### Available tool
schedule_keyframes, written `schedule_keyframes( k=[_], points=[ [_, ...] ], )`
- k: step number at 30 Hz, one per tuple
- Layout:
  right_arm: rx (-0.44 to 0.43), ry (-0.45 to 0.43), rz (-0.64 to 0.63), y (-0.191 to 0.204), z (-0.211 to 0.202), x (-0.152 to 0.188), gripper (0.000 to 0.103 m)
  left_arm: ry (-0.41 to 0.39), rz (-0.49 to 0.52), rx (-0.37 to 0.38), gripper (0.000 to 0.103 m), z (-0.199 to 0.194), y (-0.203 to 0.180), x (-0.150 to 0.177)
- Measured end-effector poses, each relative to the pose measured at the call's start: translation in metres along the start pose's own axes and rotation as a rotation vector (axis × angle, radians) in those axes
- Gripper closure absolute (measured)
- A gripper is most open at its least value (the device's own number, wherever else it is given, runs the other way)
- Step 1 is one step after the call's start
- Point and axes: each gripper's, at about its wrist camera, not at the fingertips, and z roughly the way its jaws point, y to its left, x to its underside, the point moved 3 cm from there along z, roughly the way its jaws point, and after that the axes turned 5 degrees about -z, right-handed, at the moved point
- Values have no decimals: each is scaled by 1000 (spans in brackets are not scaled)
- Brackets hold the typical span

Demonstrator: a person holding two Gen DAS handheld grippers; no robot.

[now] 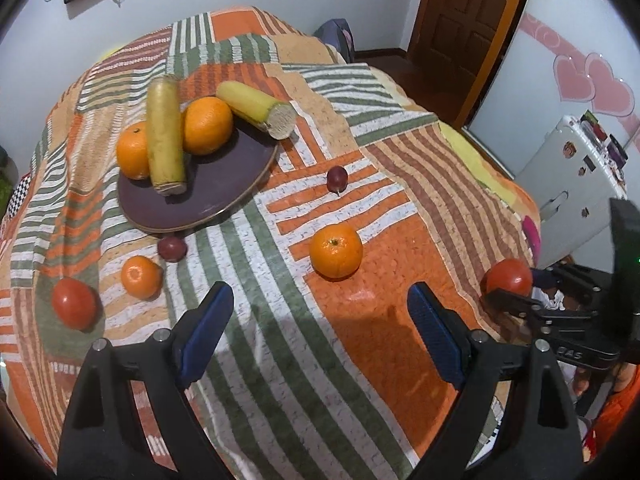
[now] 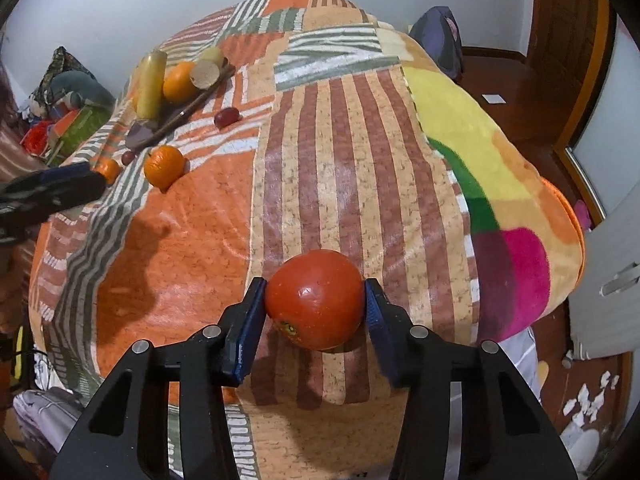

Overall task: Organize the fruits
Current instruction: 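Close the right tool on a red tomato while the left tool grasps a mandarin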

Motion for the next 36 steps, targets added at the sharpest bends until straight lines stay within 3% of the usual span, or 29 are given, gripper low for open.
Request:
schedule_keyframes(
  k=[3, 10, 18, 27, 36],
  points=[
    [-9, -24, 0, -2, -3, -8, 58, 21, -12, 7, 19, 11, -1, -4],
    [-16, -83, -19, 0, -10, -30, 58, 71, 3, 25, 42, 39, -8, -17],
    [-14, -100, -22, -4, -11, -40, 58, 76, 43, 1, 64, 56, -12, -22],
    [-12, -116, -23, -3, -11, -50, 58, 57, 21, 14, 65, 49, -3, -26],
    [-19, -149, -60, 10, -14, -67, 58, -35, -35, -1, 65, 8, 26, -38]
  ],
)
